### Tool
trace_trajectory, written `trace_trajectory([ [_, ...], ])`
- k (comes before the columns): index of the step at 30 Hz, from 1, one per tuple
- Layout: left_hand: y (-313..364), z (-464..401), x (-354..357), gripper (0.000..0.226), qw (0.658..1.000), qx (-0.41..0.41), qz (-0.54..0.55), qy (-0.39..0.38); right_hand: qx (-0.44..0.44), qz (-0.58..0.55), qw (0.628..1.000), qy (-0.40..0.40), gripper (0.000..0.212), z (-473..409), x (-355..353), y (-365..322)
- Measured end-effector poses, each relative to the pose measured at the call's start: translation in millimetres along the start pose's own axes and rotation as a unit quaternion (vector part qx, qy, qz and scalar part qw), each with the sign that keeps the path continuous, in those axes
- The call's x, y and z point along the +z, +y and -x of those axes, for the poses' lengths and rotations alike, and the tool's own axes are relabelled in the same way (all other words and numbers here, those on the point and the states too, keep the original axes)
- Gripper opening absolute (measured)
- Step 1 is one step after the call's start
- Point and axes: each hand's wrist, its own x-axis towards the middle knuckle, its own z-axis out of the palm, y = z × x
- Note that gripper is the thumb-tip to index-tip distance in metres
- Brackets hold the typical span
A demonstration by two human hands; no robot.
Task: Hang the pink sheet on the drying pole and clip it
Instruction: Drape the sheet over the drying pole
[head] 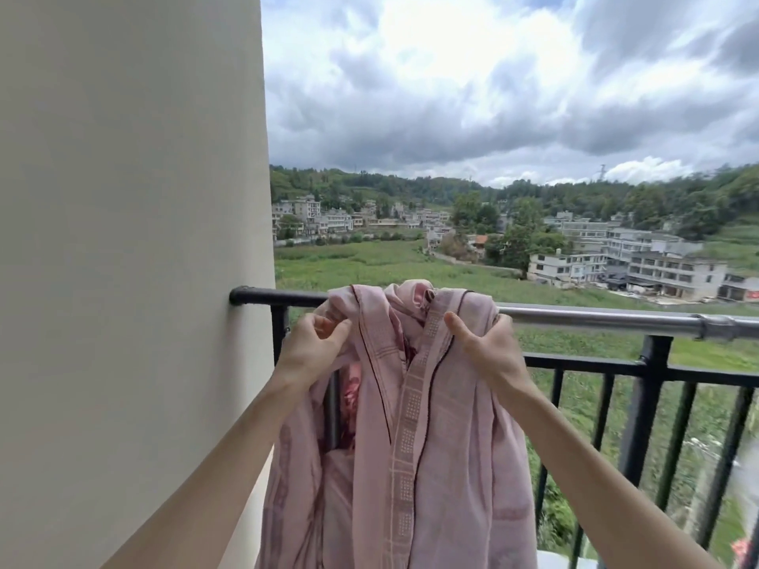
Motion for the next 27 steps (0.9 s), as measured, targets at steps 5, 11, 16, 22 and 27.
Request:
trace_trajectory([
  [5, -29.3, -7.0, -24.3, 0.049, 0.990, 0.105, -0.088, 0.041, -0.246, 0.206, 0.927, 0.192, 0.076, 20.0, 23.1, -6.2],
  [11, -61.6, -17.0, -34.2, 0.120, 0.983, 0.027, -0.043, -0.176, -0.431, 0.361, 0.827, 0.006, 0.079, 18.1, 81.1, -22.0],
  [16, -75.6, -35.7, -21.1, 0.104, 0.985, 0.037, -0.004, -0.168, -0.379, 0.495, 0.775, -0.105, 0.104, -7.4, 107.1, -33.5],
  [22, -65.2, -64.7, -25.8, 0.016, 0.988, 0.084, -0.120, -0.041, -0.473, 0.434, 0.767, 0.012, 0.058, -31.1, 108.1, -18.2],
  [27, -35.6, -110.5, -37.2, 0.032, 0.993, 0.108, -0.030, -0.049, -0.495, 0.338, 0.800, 0.030, 0.026, -44.3, 108.1, -29.9],
])
